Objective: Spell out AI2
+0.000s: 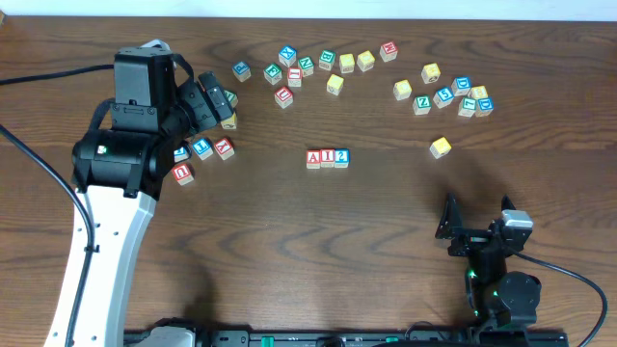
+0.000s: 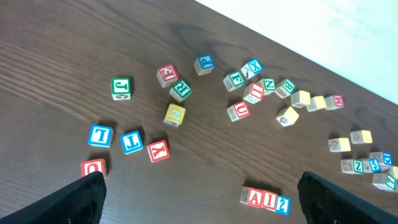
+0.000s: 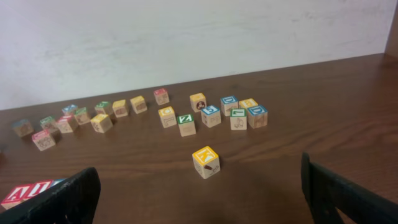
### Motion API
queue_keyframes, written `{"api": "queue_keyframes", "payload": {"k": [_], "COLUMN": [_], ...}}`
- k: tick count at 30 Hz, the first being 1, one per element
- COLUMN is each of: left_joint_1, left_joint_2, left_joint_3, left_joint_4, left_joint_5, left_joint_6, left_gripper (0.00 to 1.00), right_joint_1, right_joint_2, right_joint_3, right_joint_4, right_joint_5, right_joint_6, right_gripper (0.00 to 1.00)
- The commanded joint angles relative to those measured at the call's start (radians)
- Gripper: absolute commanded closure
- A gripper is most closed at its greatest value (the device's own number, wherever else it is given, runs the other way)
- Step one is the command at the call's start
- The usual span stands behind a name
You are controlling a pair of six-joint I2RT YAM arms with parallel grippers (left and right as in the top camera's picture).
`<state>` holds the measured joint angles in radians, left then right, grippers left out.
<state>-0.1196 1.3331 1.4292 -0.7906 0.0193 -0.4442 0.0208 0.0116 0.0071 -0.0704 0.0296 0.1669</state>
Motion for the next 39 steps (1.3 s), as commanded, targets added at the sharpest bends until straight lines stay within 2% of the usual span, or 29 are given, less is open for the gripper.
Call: {"api": "queue_keyframes", "payload": {"k": [1,11,15,19,25,29,34,39], "left_joint_1": [0.002,0.025,0.067,0.119,0.170,0.198,0.232,0.234], "left_joint_2": [0.002,-0.068,-0.151,-0.280,-0.536,-0.738,-0.960,-1.125], "left_joint_3": [0.012,-0.036,-0.117,-0.282,-0.647,-0.892,-1.121,-1.265], "left_joint_4": [-0.027,-0.102,-0.044,0.098,0.477,0.669,0.785,0.789], "left_joint_5": [-0.010,-0.062,-0.061,-0.053,-0.053,-0.013,0.091,0.101], "left_joint_6": [0.019,0.037,0.068,0.168,0.318,0.386,0.515,0.598], "left_gripper": [0.02,0.02,0.02,0.02,0.02,0.02,0.02,0.02], "right_joint_1": [-0.004,-0.004,-0.004,-0.004,-0.004,-0.004,-0.004,-0.004], "right_joint_2": [-0.007,-0.007,-0.007,-0.007,-0.007,-0.007,-0.007,-0.007], "right_joint_3": [-0.002,-0.002,-0.002,-0.002,-0.002,-0.002,-0.002,-0.002], "right_joint_4": [-0.004,-0.005,-0.005,-0.005,-0.004,-0.004,-0.004,-0.004], "right_joint_5": [-0.010,-0.010,-0.010,-0.010,-0.010,-0.010,-0.010,-0.010], "right_joint_6": [-0.008,-0.008,-0.008,-0.008,-0.008,-0.008,-0.008,-0.008], "right_gripper": [0.01,0.01,0.01,0.01,0.01,0.01,0.01,0.01]}}
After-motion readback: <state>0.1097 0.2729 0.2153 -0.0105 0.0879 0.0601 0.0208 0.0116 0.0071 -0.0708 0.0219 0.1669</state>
